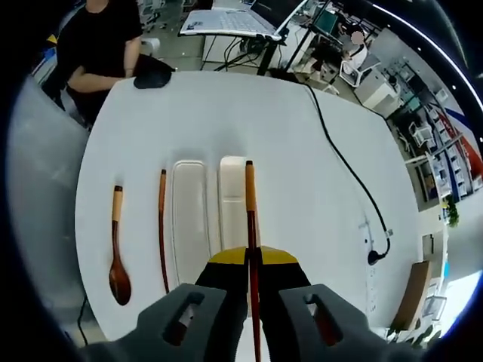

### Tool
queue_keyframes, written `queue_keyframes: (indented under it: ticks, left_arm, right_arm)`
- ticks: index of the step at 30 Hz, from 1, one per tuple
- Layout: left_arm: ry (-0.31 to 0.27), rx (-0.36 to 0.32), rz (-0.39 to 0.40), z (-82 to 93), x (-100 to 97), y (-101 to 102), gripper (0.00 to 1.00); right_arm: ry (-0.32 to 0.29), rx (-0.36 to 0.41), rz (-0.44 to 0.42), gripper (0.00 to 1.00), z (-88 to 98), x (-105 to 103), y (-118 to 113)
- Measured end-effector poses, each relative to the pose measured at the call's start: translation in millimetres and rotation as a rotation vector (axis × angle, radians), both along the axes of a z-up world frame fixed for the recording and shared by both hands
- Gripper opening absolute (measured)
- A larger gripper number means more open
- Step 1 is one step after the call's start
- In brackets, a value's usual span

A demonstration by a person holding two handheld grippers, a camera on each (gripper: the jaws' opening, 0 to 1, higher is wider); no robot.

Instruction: Arrange the utensils inside the cutlery case until each visible utensil rests in its matching compartment.

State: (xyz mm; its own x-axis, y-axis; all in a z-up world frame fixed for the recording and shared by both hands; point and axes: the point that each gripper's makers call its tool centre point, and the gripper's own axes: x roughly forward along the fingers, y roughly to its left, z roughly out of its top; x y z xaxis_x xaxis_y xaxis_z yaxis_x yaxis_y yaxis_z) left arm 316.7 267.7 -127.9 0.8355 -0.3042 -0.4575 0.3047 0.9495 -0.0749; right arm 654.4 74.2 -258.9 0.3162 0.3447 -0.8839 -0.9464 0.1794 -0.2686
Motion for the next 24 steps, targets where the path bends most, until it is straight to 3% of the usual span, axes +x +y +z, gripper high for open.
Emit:
queue_keyframes:
  ticks: [10, 17, 24]
  left_arm:
    - [0.016, 0.001, 0.011, -4.5, -2.6, 3.8, 0.74]
    - [0.023, 0.006, 0.007, -5.2, -1.2, 5.5, 0.74]
    - [0.026, -0.006, 0.007, -7.2, 1.5, 1.2, 0.74]
  right_arm:
    - [0.065, 0.002, 0.017, 0.00, -8.3, 2.7, 16.9]
    - [0.064, 0.005, 0.009, 0.00, -4.8, 20.8, 26.3]
    - [0.073, -0.005, 0.033, 0.00, -14.0, 20.6, 33.0]
